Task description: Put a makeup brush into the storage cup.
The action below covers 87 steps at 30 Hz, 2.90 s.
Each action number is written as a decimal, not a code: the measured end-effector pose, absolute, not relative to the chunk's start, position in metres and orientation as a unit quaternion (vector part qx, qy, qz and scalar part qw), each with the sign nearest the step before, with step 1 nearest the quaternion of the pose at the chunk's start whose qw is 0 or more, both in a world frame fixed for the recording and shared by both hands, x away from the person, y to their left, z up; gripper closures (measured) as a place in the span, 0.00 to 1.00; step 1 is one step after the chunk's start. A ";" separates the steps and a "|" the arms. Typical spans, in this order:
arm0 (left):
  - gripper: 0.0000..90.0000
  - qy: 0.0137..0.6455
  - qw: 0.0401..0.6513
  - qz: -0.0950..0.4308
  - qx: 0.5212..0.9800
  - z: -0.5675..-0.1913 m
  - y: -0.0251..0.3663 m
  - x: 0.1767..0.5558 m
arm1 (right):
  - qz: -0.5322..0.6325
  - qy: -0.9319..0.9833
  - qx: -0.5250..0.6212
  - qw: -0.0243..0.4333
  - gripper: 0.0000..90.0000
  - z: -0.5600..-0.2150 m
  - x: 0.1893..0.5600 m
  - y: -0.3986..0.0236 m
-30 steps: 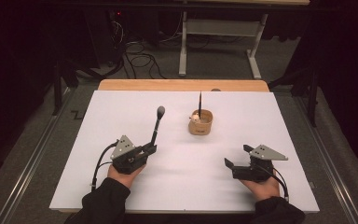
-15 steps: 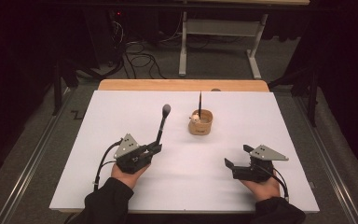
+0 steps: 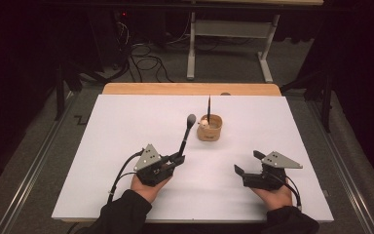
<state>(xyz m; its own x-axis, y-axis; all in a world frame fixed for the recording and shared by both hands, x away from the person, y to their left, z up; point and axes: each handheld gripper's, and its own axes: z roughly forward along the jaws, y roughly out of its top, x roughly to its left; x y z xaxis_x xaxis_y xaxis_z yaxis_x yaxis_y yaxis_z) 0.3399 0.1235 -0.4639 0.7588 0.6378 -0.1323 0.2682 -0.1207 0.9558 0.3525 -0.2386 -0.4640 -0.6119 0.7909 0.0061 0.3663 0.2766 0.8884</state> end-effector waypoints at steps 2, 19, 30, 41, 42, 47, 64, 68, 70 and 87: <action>0.88 0.307 0.584 0.158 0.734 -0.465 0.123 0.339 | 0.469 0.765 0.379 0.227 0.13 -0.463 0.353 -0.237; 0.88 0.307 0.580 0.159 0.738 -0.470 0.125 0.340 | 0.498 0.764 0.355 0.205 0.16 -0.443 0.362 -0.193; 0.88 0.311 0.578 0.161 0.737 -0.472 0.126 0.342 | 0.517 0.765 0.339 0.180 0.18 -0.437 0.368 -0.162; 0.88 0.313 0.577 0.164 0.736 -0.473 0.126 0.342 | 0.522 0.769 0.318 0.186 0.20 -0.431 0.372 -0.144; 0.88 0.313 0.577 0.164 0.736 -0.474 0.126 0.343 | 0.523 0.768 0.319 0.185 0.20 -0.431 0.372 -0.143; 0.88 0.314 0.577 0.165 0.736 -0.474 0.126 0.343 | 0.533 0.767 0.309 0.178 0.20 -0.427 0.372 -0.135; 0.88 0.308 0.581 0.165 0.735 -0.475 0.121 0.338 | 0.562 0.758 0.293 0.156 0.25 -0.430 0.362 -0.127; 0.88 0.307 0.582 0.164 0.735 -0.475 0.119 0.338 | 0.572 0.751 0.294 0.148 0.27 -0.429 0.360 -0.127; 0.88 0.306 0.580 0.165 0.736 -0.476 0.118 0.338 | 0.578 0.748 0.293 0.144 0.28 -0.429 0.359 -0.127; 0.88 0.297 0.580 0.161 0.741 -0.478 0.108 0.335 | 0.608 0.722 0.304 0.127 0.44 -0.429 0.356 -0.129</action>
<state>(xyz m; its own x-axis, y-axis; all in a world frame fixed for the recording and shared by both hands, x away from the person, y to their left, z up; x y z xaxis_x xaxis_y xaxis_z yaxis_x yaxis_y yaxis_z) 0.3347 0.1077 -0.4783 0.7722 0.6265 -0.1053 0.2529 -0.1510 0.9556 0.3557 -0.1289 -0.4289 -0.7826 0.5937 0.1871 0.2851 0.0746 0.9556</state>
